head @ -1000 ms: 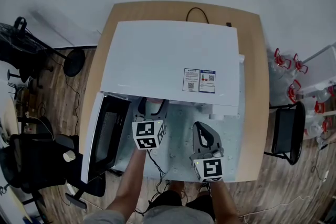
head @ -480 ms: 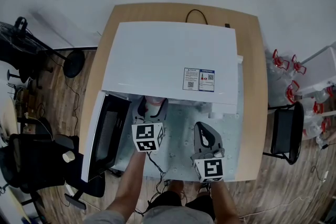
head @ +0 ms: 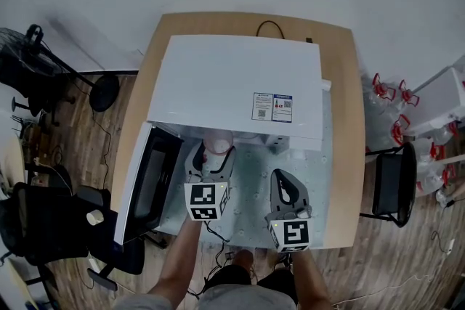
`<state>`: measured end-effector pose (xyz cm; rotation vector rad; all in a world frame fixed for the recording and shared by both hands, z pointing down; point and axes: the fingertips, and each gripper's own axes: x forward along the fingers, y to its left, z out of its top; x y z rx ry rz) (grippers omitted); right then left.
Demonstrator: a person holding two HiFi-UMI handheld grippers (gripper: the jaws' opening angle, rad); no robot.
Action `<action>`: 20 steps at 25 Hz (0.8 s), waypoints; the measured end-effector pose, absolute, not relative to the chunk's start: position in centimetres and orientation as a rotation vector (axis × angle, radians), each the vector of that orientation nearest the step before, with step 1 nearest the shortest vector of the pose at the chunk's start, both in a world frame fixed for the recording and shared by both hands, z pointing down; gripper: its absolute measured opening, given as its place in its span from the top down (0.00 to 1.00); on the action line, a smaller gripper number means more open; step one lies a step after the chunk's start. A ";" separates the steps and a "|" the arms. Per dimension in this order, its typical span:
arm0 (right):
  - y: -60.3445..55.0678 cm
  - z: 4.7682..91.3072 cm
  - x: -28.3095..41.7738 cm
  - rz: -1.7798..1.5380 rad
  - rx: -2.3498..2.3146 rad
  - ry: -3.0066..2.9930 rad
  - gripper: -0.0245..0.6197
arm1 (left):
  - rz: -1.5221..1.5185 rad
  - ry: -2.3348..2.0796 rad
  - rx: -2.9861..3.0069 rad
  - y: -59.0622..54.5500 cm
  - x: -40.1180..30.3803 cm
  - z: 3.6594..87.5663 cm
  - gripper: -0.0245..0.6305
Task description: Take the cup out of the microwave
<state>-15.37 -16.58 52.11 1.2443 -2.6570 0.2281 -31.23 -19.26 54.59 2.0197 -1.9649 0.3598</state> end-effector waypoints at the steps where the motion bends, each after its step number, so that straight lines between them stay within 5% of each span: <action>1: -16.4 51.9 -15.2 0.225 1.248 -2.657 0.93 | 0.358 -1.965 2.025 -18.9 -31.0 54.3 0.44; 20: -13.2 49.6 -8.3 0.178 1.372 -2.625 0.93 | 0.387 -1.859 2.166 -11.9 -22.0 52.2 0.44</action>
